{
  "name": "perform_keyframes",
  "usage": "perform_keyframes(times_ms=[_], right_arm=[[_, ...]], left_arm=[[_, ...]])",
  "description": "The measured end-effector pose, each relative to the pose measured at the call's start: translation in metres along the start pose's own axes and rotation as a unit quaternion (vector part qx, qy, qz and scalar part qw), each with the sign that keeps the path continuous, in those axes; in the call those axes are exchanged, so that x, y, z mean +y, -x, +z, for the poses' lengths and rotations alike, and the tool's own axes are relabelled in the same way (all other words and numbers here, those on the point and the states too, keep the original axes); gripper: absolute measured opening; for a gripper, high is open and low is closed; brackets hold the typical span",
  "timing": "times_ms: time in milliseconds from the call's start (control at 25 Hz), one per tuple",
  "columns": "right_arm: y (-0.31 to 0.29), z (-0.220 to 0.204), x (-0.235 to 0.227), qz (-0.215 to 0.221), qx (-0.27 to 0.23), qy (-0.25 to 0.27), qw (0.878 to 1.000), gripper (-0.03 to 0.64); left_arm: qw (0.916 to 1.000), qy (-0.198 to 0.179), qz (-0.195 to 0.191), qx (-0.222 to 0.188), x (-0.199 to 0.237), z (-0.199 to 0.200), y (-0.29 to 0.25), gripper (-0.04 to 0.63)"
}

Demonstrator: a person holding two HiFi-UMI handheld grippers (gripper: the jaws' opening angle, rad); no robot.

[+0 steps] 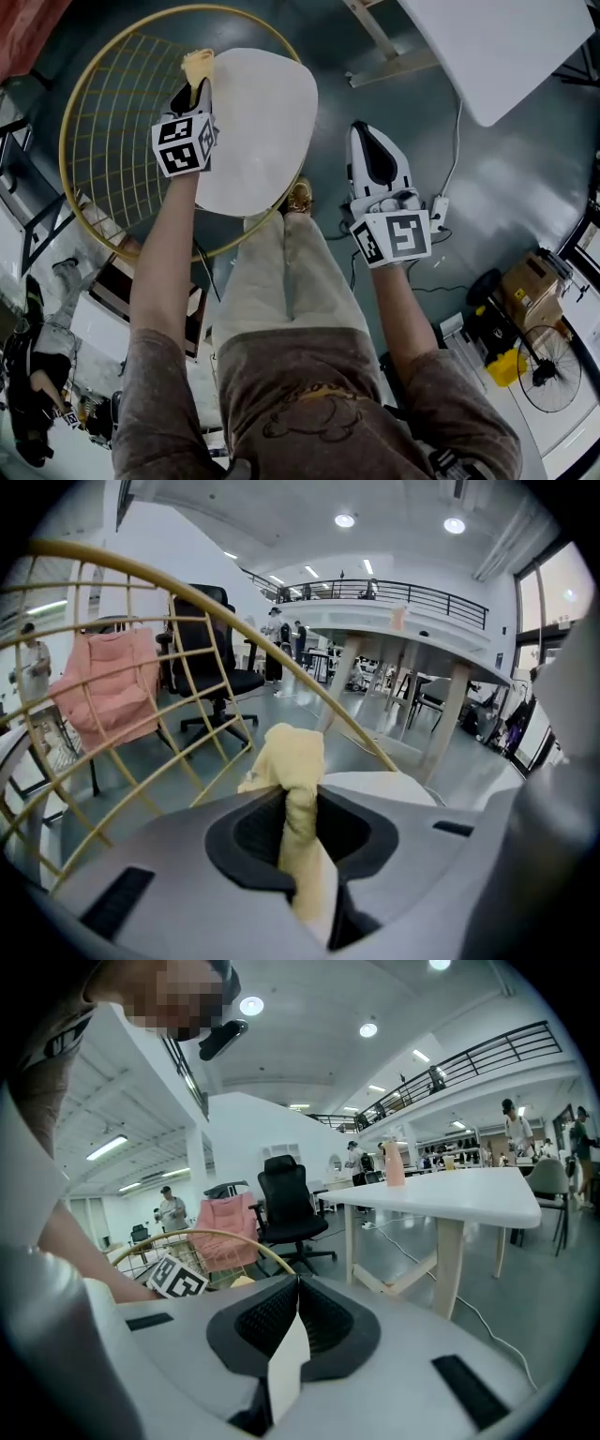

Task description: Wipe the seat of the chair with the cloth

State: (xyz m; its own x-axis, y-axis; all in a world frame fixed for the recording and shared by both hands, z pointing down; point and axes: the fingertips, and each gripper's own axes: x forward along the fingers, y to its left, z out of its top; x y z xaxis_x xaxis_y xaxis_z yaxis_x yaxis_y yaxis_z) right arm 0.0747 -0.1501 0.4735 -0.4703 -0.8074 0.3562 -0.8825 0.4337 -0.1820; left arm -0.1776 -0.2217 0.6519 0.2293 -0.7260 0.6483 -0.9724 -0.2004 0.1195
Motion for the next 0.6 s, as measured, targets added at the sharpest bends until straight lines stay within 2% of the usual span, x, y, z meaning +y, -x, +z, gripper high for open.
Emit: perform_keyframes(times_ms=[240,360,480,600], right_arm=[[-0.005,-0.007,0.008,0.01,0.009,-0.004,1.0,0.028],[0.006,-0.013,0.021,0.02,0.014,-0.001,1.0,0.028],[0.029,-0.02,0.032,0.025,0.016,0.001,1.0,0.028],[0.032,-0.02,0.027,0.021,0.018,0.002,1.0,0.028]], left_arm=[[0.9992,-0.008,0.005,0.038,0.009,-0.02,-0.029,0.078],[0.9986,-0.01,0.004,0.051,0.008,-0.03,-0.024,0.078],[0.9984,0.008,0.004,0.055,0.001,-0.042,-0.008,0.078],[0.9976,0.03,-0.005,0.062,-0.009,-0.045,-0.013,0.078]])
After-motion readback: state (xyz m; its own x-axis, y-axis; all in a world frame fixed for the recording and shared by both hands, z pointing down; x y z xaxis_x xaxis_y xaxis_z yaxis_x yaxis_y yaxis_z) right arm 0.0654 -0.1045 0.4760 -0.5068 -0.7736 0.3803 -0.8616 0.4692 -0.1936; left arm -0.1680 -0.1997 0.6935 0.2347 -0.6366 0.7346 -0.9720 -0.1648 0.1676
